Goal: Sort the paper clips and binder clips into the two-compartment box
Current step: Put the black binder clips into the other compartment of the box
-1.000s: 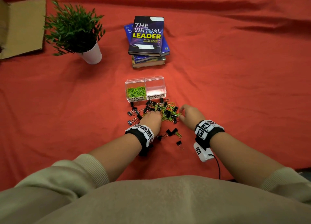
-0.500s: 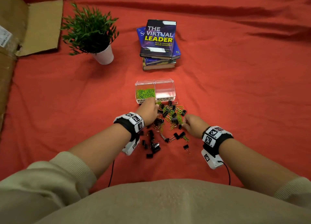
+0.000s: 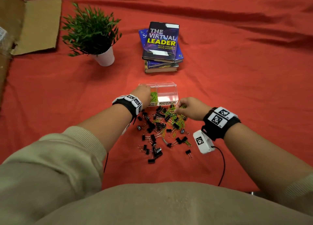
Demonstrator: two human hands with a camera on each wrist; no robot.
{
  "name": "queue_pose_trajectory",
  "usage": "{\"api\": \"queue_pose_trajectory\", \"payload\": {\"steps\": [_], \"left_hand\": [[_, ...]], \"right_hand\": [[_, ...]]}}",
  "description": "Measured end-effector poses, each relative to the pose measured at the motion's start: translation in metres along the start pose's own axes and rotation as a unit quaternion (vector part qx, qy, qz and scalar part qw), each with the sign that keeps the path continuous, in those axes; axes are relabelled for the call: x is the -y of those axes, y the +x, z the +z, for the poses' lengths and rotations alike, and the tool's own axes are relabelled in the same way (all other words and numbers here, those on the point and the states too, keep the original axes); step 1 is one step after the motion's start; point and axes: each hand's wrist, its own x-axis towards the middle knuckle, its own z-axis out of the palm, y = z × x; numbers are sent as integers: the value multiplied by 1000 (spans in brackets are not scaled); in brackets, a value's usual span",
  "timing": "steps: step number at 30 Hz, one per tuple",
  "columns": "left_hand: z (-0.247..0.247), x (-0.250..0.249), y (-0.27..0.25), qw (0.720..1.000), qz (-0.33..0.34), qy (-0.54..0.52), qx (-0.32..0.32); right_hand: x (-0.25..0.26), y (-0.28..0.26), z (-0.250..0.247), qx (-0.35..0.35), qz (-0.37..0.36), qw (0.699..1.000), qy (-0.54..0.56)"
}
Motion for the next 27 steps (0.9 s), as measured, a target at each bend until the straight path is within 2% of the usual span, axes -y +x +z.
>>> {"api": "queue_pose_trajectory", "payload": {"steps": [1, 4, 6, 8, 11, 16, 21, 27], "left_hand": [[1, 0, -4, 1000, 9, -13, -23], [8, -3, -31, 986, 17, -78, -147], [23, -3, -50, 978, 16, -119, -172], [44, -4, -65, 981, 32, -137, -132], [74, -5, -81, 990, 87, -103, -49], [92, 2, -98, 987, 128, -86, -37], [94, 15, -106, 987, 151, -34, -33], [86, 5, -100, 990, 123, -24, -64]], "right_hand": [[7, 4, -3, -5, -2, 1000, 9], [27, 22, -9, -22, -11, 1000, 17], [40, 42, -8, -44, -19, 999, -7], [51, 64, 0, -71, -21, 996, -54], [69, 90, 17, -100, -24, 985, -137], [80, 113, 42, -79, -45, 975, -204], [75, 103, 43, -49, -70, 980, -181], [52, 62, 26, -110, -76, 990, -48]]}}
